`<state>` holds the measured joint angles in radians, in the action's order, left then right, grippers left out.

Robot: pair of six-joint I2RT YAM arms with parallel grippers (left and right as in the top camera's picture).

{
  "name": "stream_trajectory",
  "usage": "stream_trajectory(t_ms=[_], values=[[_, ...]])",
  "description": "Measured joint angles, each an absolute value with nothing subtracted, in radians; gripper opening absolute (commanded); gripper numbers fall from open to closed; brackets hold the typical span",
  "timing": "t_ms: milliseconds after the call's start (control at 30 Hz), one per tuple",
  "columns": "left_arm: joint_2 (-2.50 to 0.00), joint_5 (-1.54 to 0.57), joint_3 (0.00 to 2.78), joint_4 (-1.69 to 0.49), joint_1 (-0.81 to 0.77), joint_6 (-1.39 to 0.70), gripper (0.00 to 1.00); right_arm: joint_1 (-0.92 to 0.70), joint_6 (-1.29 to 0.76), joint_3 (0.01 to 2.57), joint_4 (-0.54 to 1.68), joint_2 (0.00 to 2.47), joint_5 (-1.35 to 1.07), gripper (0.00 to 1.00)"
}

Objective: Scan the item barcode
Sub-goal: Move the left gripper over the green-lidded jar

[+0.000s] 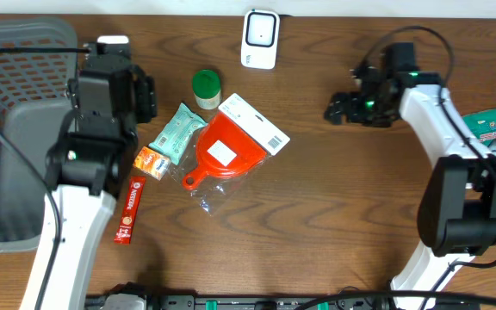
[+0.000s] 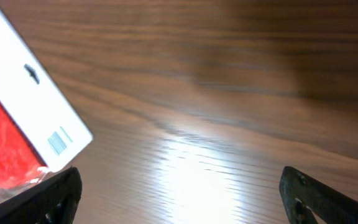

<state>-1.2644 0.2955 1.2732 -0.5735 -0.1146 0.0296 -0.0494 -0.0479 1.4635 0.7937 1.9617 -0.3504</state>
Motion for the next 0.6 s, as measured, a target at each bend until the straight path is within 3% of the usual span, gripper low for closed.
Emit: stream_trajectory(t_ms=[233,600], values=[[-1.381,-0.002,1.264,-0.514,0.057,0.080,0.81,-0.073,-0.076,1.464,0.799,1.956,-0.332,0.99],[-1.679,-0.124,1.264,-0.393,0.036,0.113,0.81,-0.072,-0.102,1.464,0.822,1.953,-0.323,0.99]])
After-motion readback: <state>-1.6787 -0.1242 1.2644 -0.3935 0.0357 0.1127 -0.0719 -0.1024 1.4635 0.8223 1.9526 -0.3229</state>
